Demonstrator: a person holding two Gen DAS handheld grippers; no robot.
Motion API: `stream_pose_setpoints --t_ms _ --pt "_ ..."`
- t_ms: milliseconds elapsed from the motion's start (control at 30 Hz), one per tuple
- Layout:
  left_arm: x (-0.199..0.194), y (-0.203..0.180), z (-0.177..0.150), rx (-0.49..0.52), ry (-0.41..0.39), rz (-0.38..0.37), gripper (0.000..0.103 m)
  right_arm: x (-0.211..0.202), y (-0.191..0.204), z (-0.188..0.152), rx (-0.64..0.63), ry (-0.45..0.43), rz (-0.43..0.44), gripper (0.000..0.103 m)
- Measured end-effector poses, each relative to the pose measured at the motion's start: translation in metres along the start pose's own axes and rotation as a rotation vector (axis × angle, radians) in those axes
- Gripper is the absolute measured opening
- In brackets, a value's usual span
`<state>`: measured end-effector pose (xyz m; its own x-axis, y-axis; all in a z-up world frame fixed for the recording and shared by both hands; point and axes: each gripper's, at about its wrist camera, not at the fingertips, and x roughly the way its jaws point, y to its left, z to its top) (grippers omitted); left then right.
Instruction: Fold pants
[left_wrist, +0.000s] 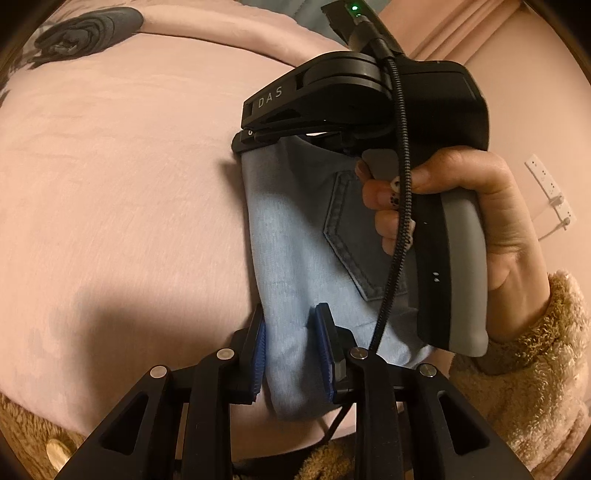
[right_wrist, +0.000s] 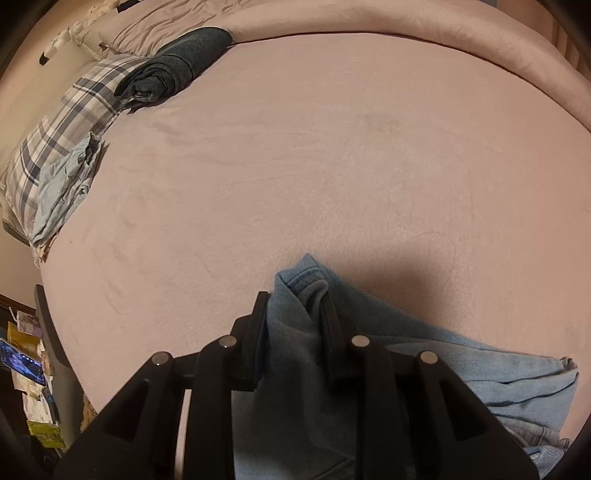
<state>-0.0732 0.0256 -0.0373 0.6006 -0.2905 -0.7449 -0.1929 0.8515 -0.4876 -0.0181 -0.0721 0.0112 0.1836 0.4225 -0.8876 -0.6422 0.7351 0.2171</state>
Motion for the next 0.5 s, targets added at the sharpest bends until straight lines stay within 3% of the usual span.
stream_pose_setpoints --t_ms 500 --pt "-0.025 -0.033 -0.038 0.001 0.004 0.022 0.026 0.003 0.002 0.002 0.002 -0.018 -0.018 0.027"
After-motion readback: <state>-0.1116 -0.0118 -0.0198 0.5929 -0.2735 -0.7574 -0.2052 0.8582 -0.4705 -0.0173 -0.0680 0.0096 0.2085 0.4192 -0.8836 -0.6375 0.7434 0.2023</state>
